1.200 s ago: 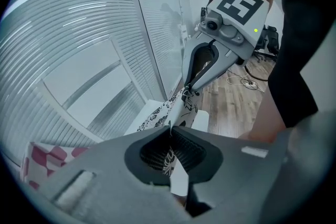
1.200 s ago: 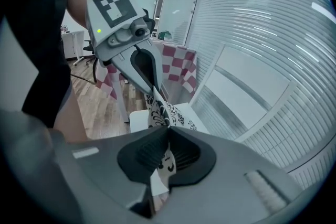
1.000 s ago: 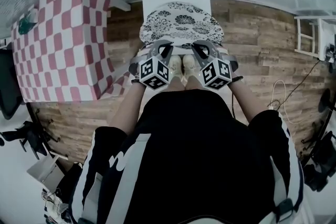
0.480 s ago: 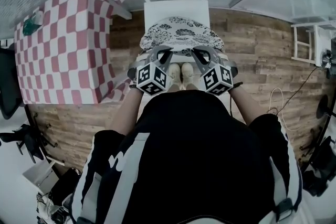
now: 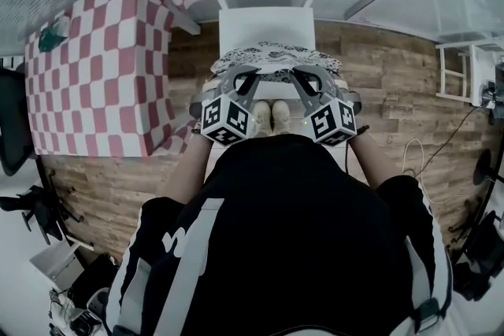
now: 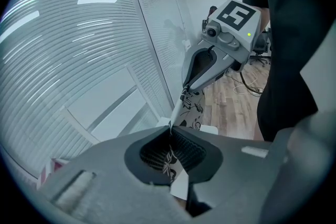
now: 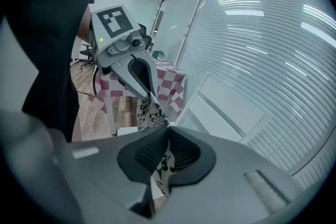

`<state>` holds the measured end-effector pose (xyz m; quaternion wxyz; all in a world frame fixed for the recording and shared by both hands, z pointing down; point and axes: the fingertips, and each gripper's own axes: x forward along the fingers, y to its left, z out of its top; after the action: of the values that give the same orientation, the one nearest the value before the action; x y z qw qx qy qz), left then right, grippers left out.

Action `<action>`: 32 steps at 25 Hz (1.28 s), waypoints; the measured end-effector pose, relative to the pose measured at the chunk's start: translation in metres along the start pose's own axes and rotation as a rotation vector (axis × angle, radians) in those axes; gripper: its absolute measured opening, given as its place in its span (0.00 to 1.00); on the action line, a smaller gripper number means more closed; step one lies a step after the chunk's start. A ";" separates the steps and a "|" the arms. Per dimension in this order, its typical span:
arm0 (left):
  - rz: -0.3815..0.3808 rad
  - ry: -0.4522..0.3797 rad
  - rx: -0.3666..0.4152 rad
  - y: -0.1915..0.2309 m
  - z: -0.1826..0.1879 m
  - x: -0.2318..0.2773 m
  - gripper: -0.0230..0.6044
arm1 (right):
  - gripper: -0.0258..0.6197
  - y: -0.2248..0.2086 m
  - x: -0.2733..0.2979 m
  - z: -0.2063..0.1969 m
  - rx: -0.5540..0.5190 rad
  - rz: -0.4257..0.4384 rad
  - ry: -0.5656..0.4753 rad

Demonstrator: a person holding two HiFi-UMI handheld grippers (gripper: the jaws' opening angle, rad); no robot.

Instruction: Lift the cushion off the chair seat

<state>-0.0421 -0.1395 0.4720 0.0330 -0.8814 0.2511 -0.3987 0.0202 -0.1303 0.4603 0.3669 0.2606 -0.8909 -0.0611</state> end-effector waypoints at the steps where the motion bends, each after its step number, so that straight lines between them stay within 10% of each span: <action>1: 0.005 -0.004 -0.001 0.001 0.002 -0.001 0.06 | 0.05 -0.002 -0.001 0.002 -0.006 -0.004 -0.005; 32: 0.204 -0.109 0.105 0.072 0.079 -0.046 0.06 | 0.06 -0.076 -0.039 0.078 -0.158 -0.164 -0.126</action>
<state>-0.0411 -0.1917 0.3682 0.1329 -0.8686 0.3163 -0.3575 0.0218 -0.1820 0.3566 0.3234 0.2984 -0.8804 -0.1770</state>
